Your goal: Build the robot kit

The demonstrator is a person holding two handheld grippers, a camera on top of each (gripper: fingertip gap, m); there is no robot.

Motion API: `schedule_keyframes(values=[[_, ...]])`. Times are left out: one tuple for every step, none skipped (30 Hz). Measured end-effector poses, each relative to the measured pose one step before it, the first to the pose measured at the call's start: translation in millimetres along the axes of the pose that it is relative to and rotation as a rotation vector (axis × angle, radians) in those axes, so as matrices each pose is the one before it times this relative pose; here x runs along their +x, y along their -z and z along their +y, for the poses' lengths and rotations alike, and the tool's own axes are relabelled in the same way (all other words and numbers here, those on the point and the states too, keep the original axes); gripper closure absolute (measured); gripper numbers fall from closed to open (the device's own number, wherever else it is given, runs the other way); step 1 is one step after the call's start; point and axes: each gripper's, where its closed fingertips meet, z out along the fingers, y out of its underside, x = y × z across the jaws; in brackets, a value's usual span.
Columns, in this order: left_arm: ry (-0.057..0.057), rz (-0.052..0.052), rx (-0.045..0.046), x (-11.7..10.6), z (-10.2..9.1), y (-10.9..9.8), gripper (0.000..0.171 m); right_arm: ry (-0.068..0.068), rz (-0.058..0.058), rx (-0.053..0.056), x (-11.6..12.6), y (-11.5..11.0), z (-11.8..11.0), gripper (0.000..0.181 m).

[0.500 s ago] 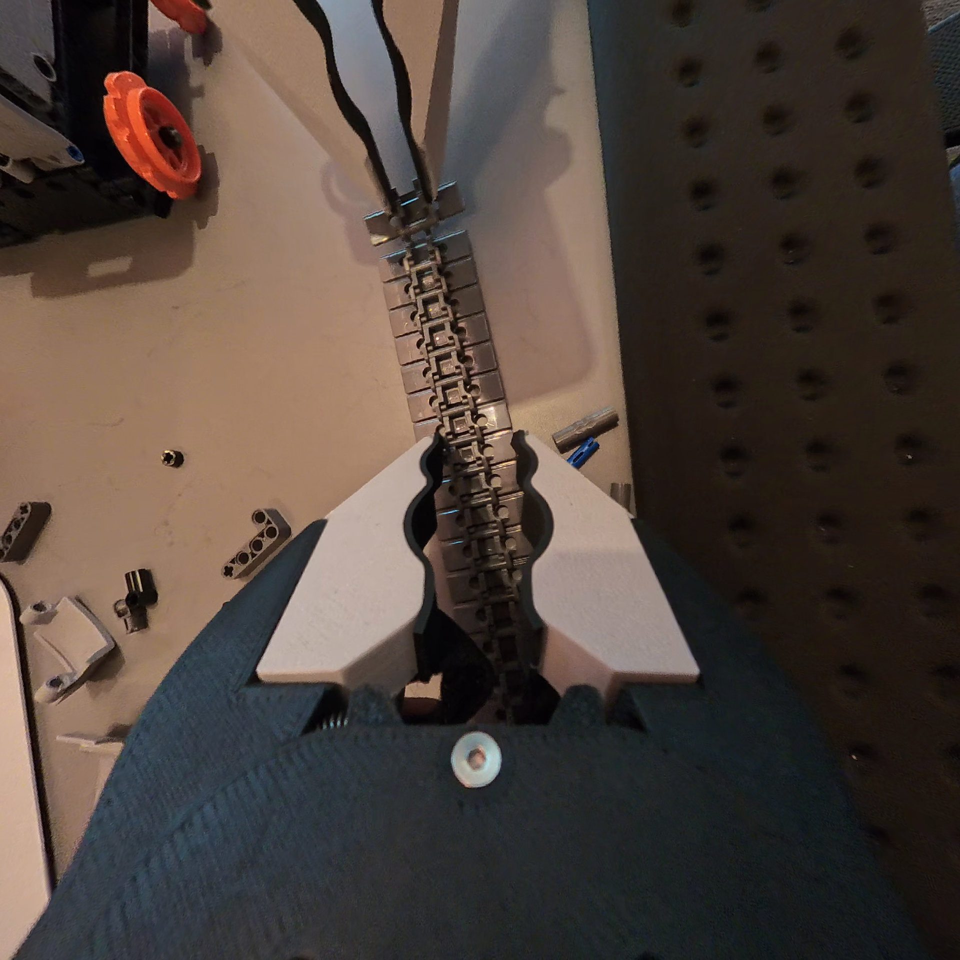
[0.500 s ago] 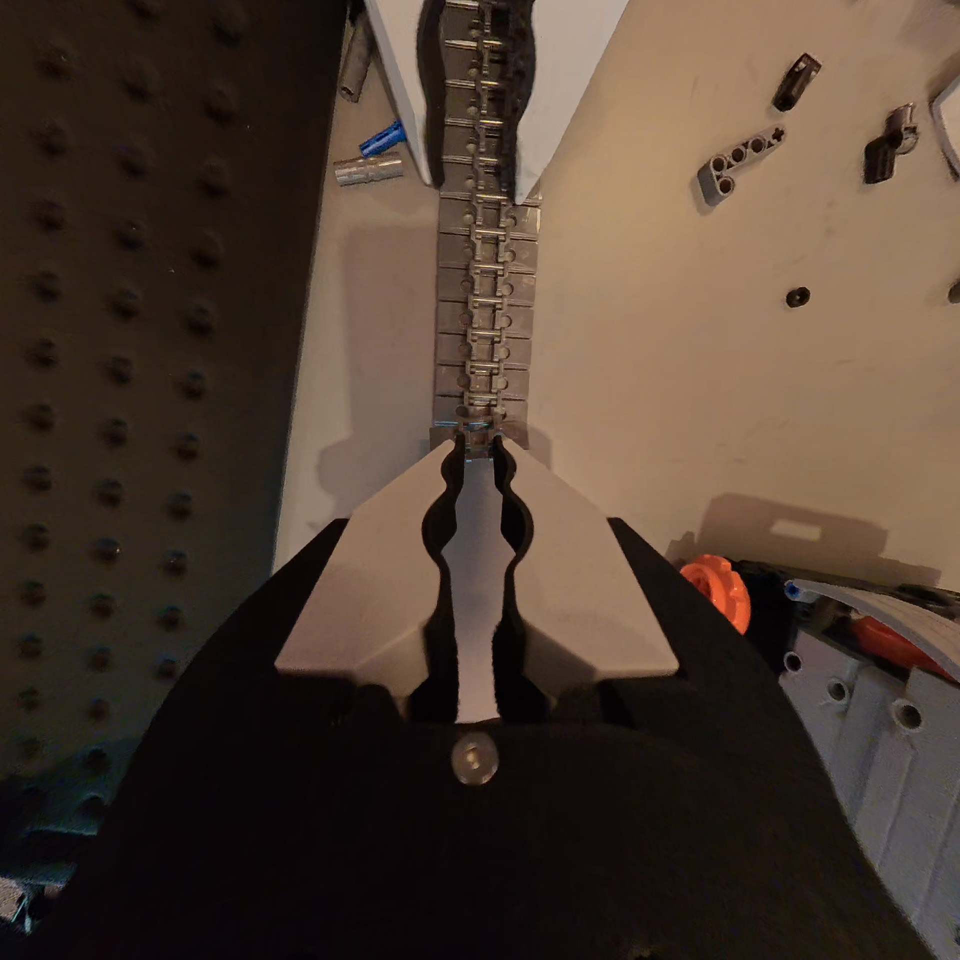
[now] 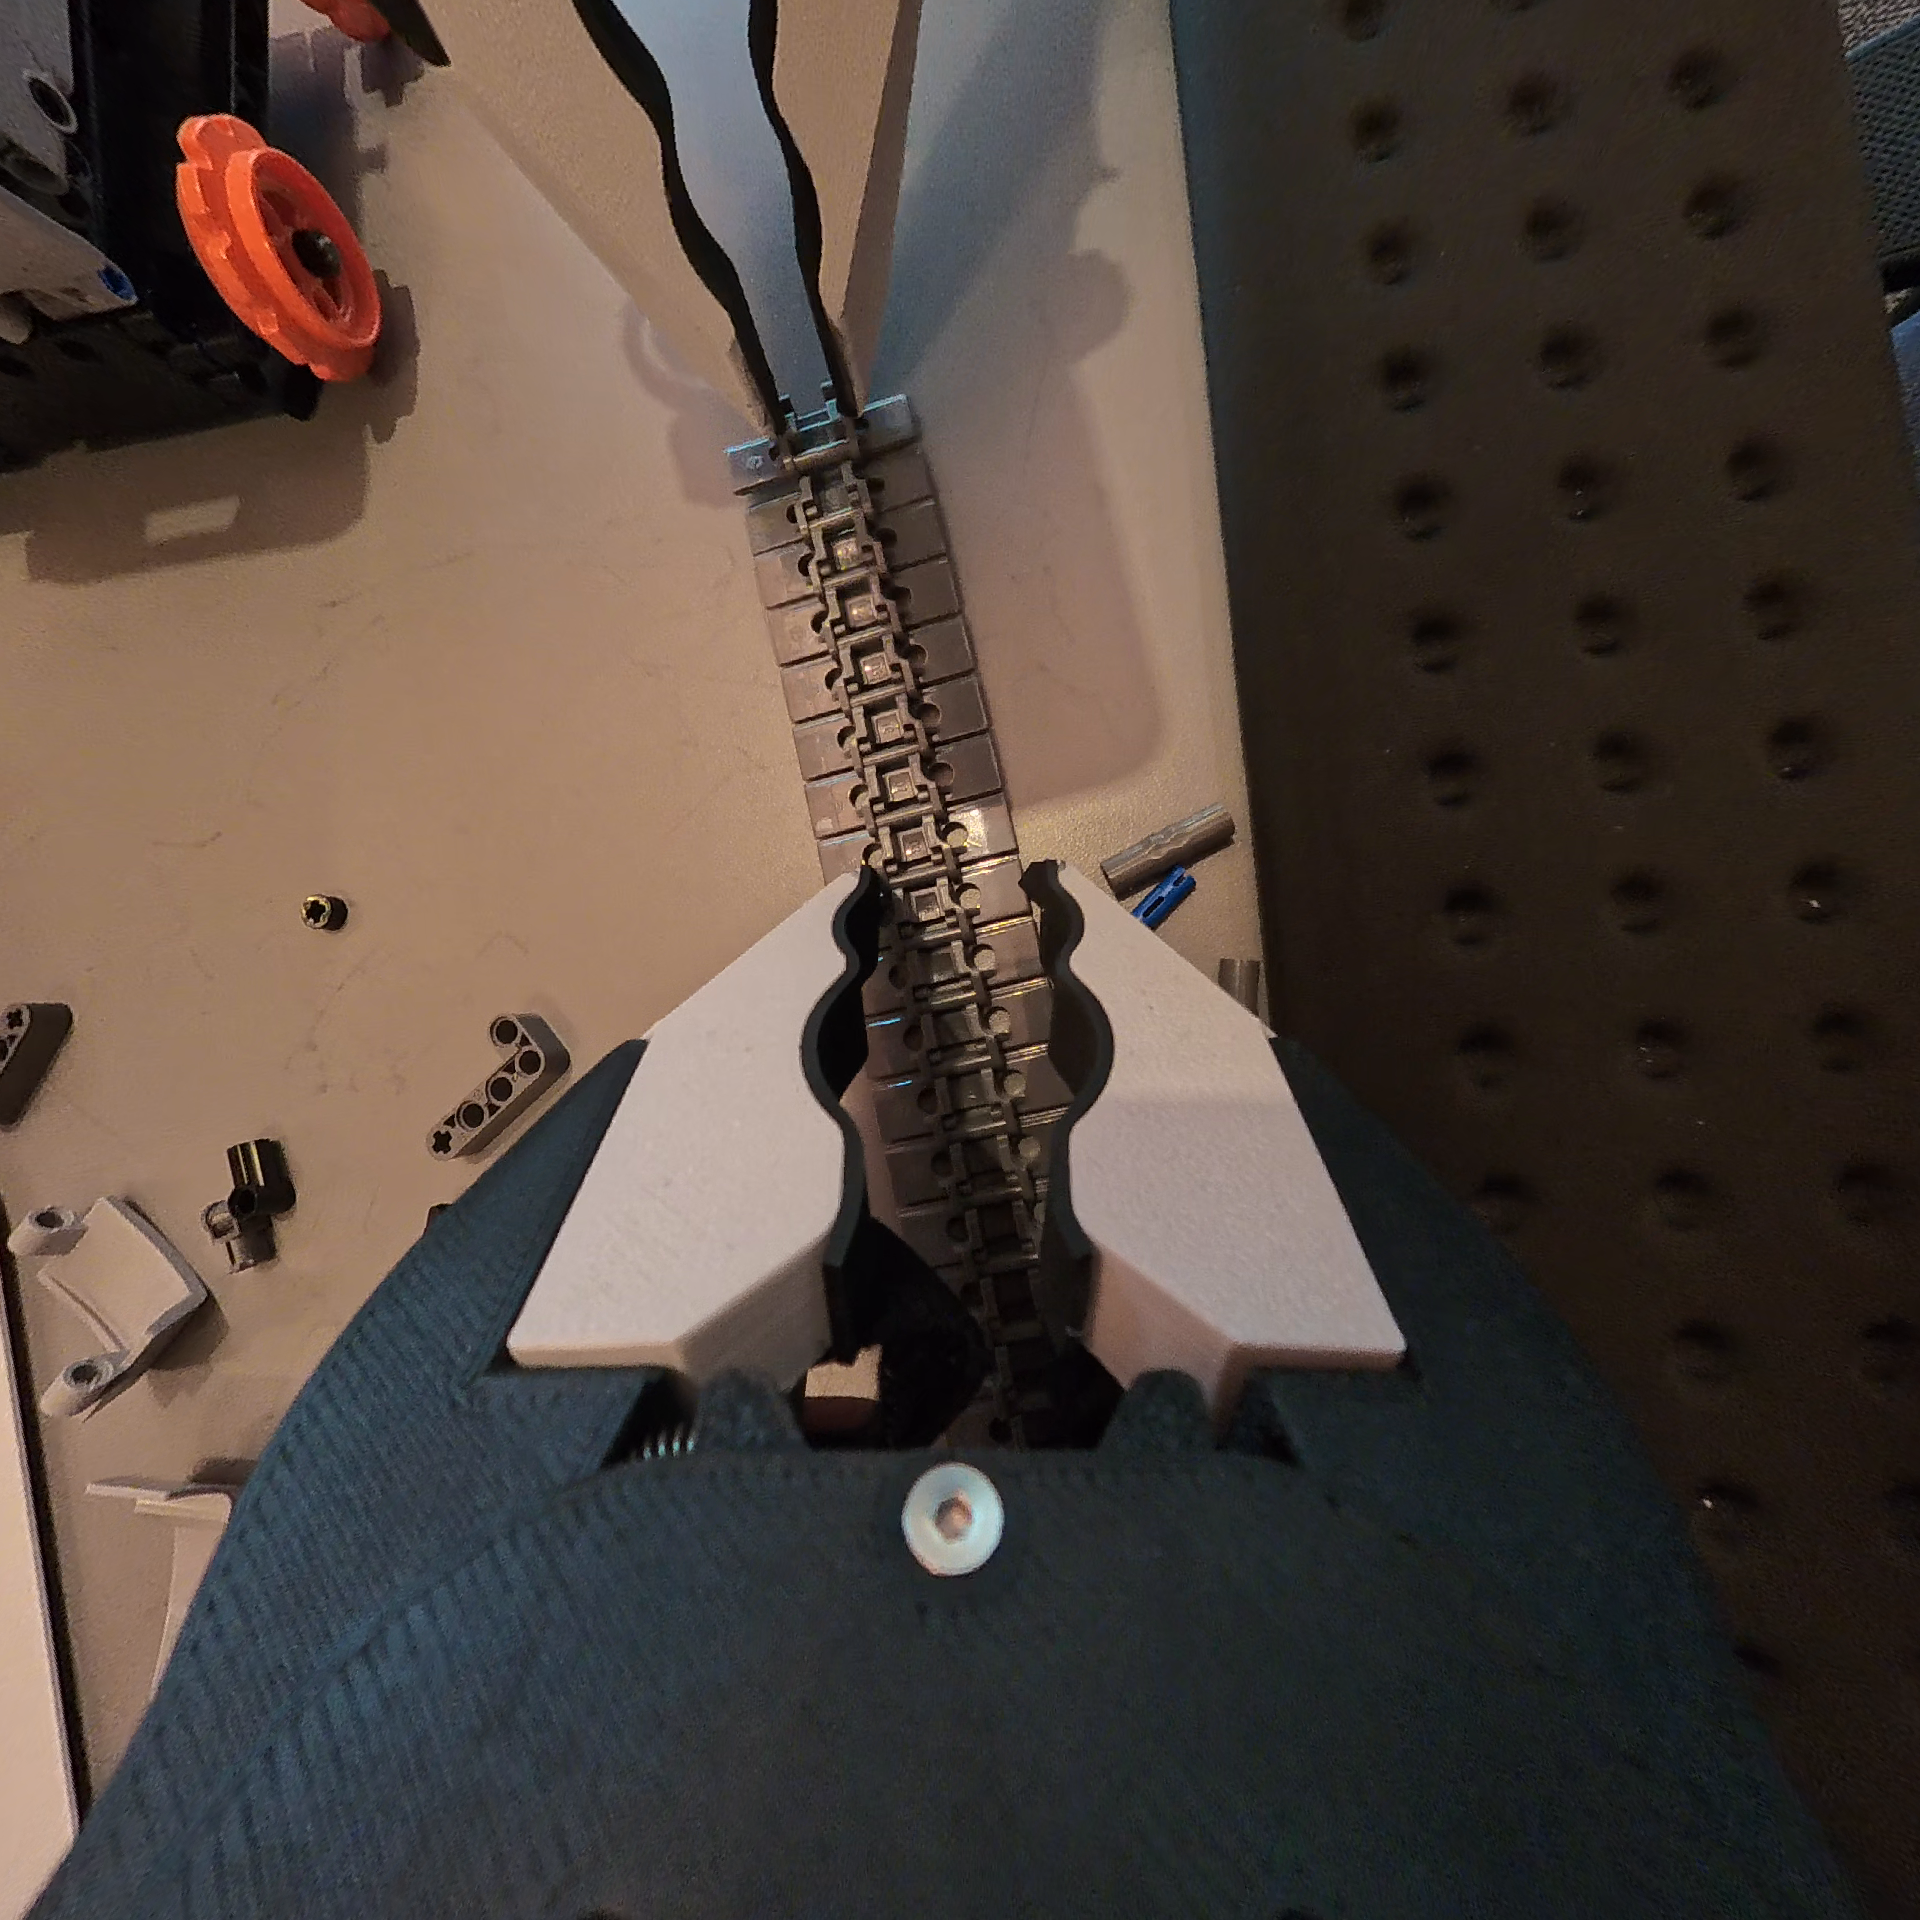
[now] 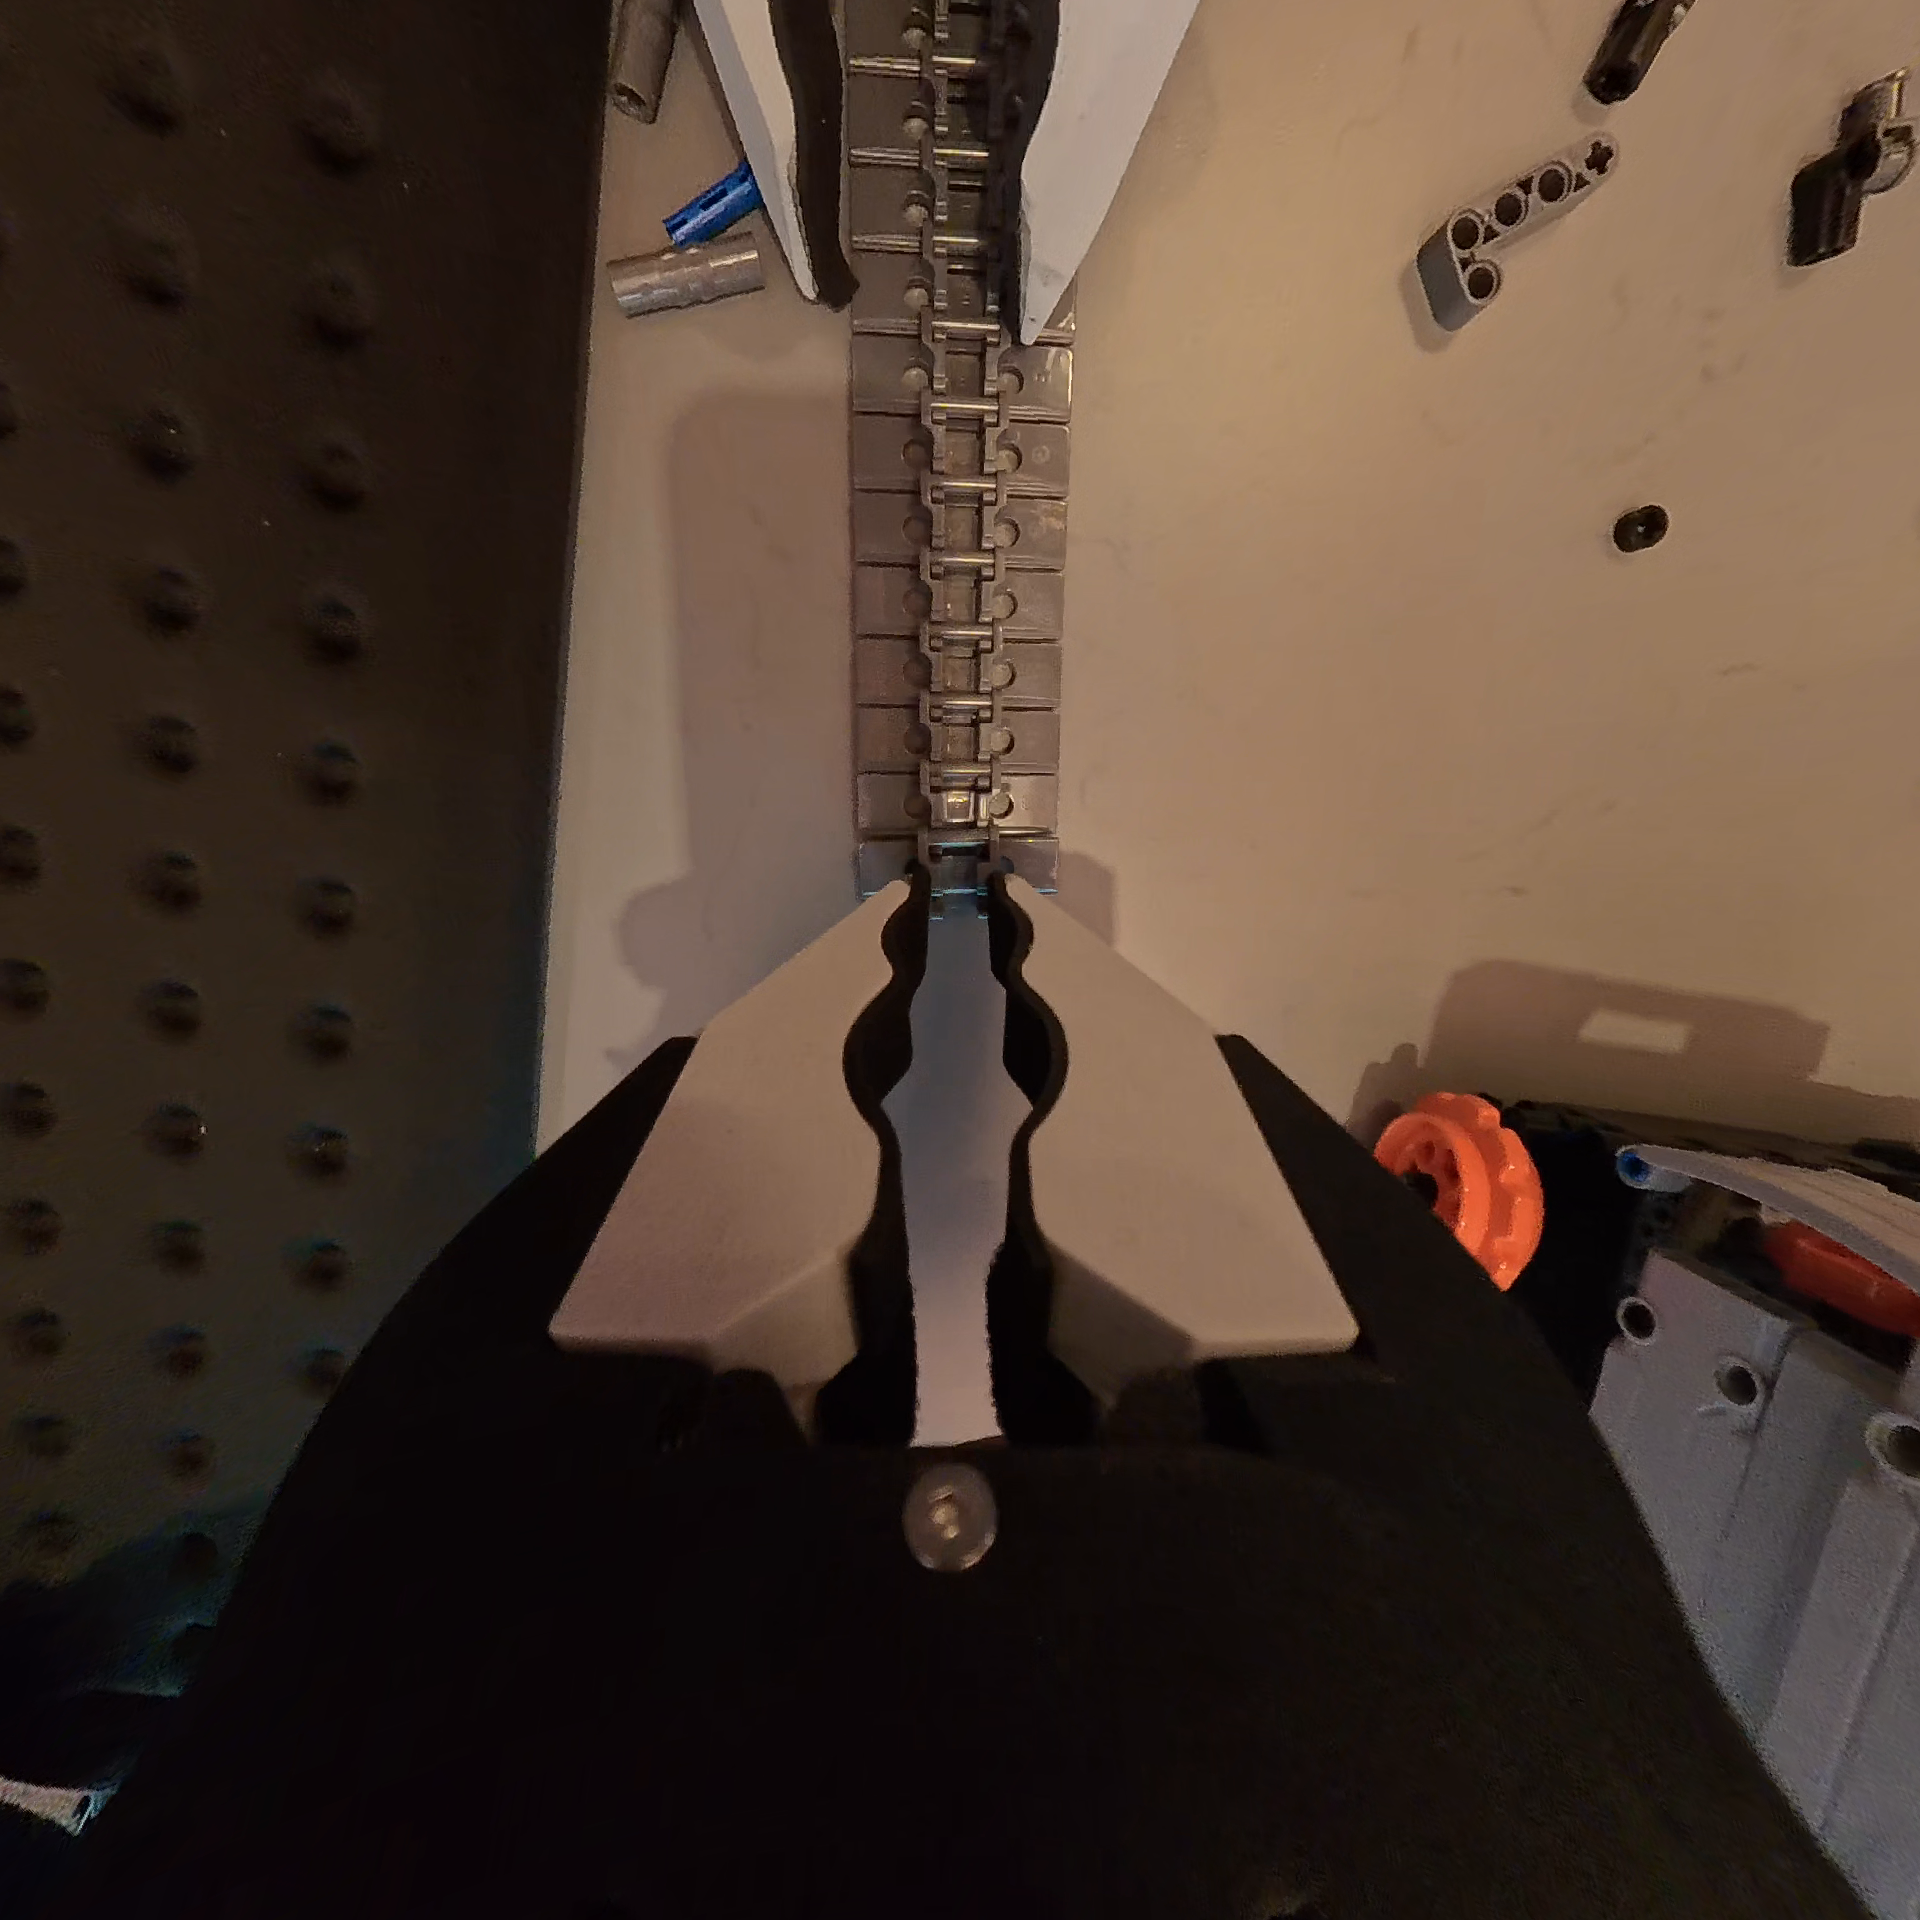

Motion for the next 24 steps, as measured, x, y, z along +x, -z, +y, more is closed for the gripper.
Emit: schedule_keyframes(values=[[-0.0006,-0.0006,-0.00053,-0.03,0.03,0.02,0.142,-0.0025,-0.0003,0.0055,-0.39,0.17,-0.50,0.172],[-0.0011,-0.0011,-0.00070,-0.01,0.08,0.08,0.142,-0.0048,0.0036,0.0090,0.30,0.71,-1.14,0.171],[-0.0005,-0.0011,-0.00066,-0.11,0.05,0.03,0.142,-0.0050,0.0023,0.0077,0.03,1.16,-0.66,0.169],[-0.0007,-0.0004,-0.00063,-0.11,0.09,0.04,0.141,-0.0031,0.0046,0.0071,0.33,1.37,-0.49,0.166],[-0.0019,-0.0007,-0.00052,-0.01,0.05,0.06,0.141,-0.0053,0.0079,0.0061,1.24,1.37,-0.39,0.165],[-0.0023,-0.0011,-0.00084,-0.09,0.10,0.09,0.142,-0.0036,0.0065,0.0058,1.00,1.28,-0.15,0.166],[-0.0009,-0.0006,-0.00099,-0.05,0.09,0.05,0.142,0.0040,0.0031,0.0113,0.18,1.27,-1.06,0.170],[0.0003,0.0000,-0.00022,0.02,-0.15,-0.12,0.142,0.0077,0.0041,0.0215,0.09,0.88,-3.20,0.175],[0.0008,0.0005,0.00020,0.00,-0.05,-0.06,0.142,0.0046,-0.0001,0.0256,-0.50,0.25,-4.06,0.180],[0.0007,0.0007,0.00033,-0.04,0.04,0.01,0.142,0.0021,-0.0088,0.0176,-1.71,-0.82,-2.95,0.181],[0.0009,0.0004,0.00053,0.08,0.04,0.04,0.142,0.0036,-0.0035,0.0077,-0.68,-1.92,-1.41,0.181],[0.0003,0.0003,0.00029,-0.03,0.00,0.00,0.142,0.0012,-0.0016,-0.0031,-0.06,-2.45,0.41,0.181],[0.0008,0.0003,-0.00008,-0.01,0.05,-0.12,0.142,-0.0022,-0.0042,-0.0111,-0.15,-2.73,1.94,0.181],[0.0005,0.0004,-0.00010,0.09,0.01,0.01,0.142,-0.0029,-0.0002,-0.0041,0.67,-1.98,0.56,0.181],[0.0007,0.0010,0.00052,0.19,-0.07,-0.04,0.142,-0.0008,-0.0016,-0.0030,0.19,-1.43,0.19,0.181],[0.0017,0.0039,-0.00053,0.57,0.12,0.05,0.142,-0.0018,-0.0029,-0.0031,-0.33,-0.88,-0.11,0.181],[0.0018,0.0016,-0.00030,0.09,0.17,0.07,0.142,-0.0033,-0.0019,-0.0043,0.05,-0.09,-0.05,0.181],[0.0007,0.0002,0.00092,0.03,-0.02,0.01,0.142,0.0043,0.0008,-0.0045,0.05,0.06,0.06,0.181],[0.0018,0.0004,0.00009,-0.12,0.05,-0.02,0.142,0.0073,0.0019,-0.0015,0.14,0.27,-0.04,0.181],[0.0003,0.0002,0.00018,-0.05,0.02,0.00,0.142,-0.0015,-0.0017,0.0023,0.16,1.16,-0.06,0.181],[-0.0002,0.0000,0.00019,0.03,0.04,0.05,0.142,-0.0077,-0.0001,0.0042,0.74,2.02,0.23,0.181],[-0.0001,0.0001,0.00011,0.02,0.04,-0.09,0.142,-0.0028,0.0069,0.0062,1.74,2.23,0.09,0.181],[0.0001,0.0004,-0.00007,-0.03,0.05,0.02,0.142,-0.0007,0.0017,0.0090,0.54,1.97,-0.35,0.181],[0.0003,0.0007,0.00005,-0.02,-0.09,0.03,0.142,-0.0029,-0.0059,0.0063,-0.72,1.12,-0.26,0.181]])
